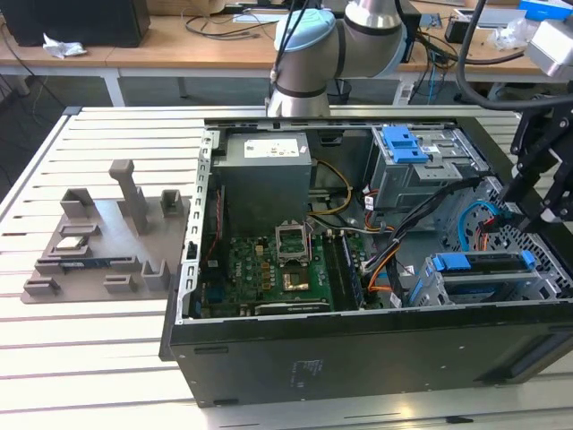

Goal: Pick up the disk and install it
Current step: 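Insert the first disk wire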

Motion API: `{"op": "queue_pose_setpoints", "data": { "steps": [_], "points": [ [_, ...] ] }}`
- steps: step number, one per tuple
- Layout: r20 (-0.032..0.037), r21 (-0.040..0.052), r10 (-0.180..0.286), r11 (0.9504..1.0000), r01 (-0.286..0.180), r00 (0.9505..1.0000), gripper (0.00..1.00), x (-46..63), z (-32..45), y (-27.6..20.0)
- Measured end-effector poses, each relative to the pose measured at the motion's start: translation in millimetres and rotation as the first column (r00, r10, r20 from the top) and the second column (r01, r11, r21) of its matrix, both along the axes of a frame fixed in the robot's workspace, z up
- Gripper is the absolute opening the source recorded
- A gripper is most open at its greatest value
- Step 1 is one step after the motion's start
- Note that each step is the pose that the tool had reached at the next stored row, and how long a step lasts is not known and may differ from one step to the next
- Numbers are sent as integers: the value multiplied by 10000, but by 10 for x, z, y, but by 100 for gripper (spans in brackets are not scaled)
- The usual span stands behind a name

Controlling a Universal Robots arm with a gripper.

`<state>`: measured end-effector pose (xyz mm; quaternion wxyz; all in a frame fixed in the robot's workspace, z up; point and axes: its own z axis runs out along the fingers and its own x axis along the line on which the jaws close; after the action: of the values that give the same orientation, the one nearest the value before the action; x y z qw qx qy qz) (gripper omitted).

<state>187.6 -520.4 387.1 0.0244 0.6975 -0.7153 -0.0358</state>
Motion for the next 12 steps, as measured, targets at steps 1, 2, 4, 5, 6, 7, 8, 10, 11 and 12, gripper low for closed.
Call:
{"op": "queue_pose_setpoints", "data": {
  "steps": [1,2,4,5,6,7,8,10,11,12],
  "points": [
    [-14,-1,-1,10000,1,10000,48,21,-13,32],
    [-35,0,-1,10000,1,10000,48,55,-47,75],
    [-65,1,-18,10000,18,10000,48,140,-154,149],
    [-70,-1,-22,10000,22,10000,48,154,-196,153],
    [-71,-1,-27,10000,27,10000,48,158,-223,153],
    [-71,-1,-29,10000,29,10000,48,159,-240,153],
    [-71,1,-31,10000,31,10000,48,160,-284,146],
    [-71,-2,-30,10000,30,10000,48,162,-314,138],
    [-70,-2,-30,10000,30,10000,48,163,-314,138],
    [-71,0,-30,10000,30,10000,48,165,-315,138]
  ]
}}
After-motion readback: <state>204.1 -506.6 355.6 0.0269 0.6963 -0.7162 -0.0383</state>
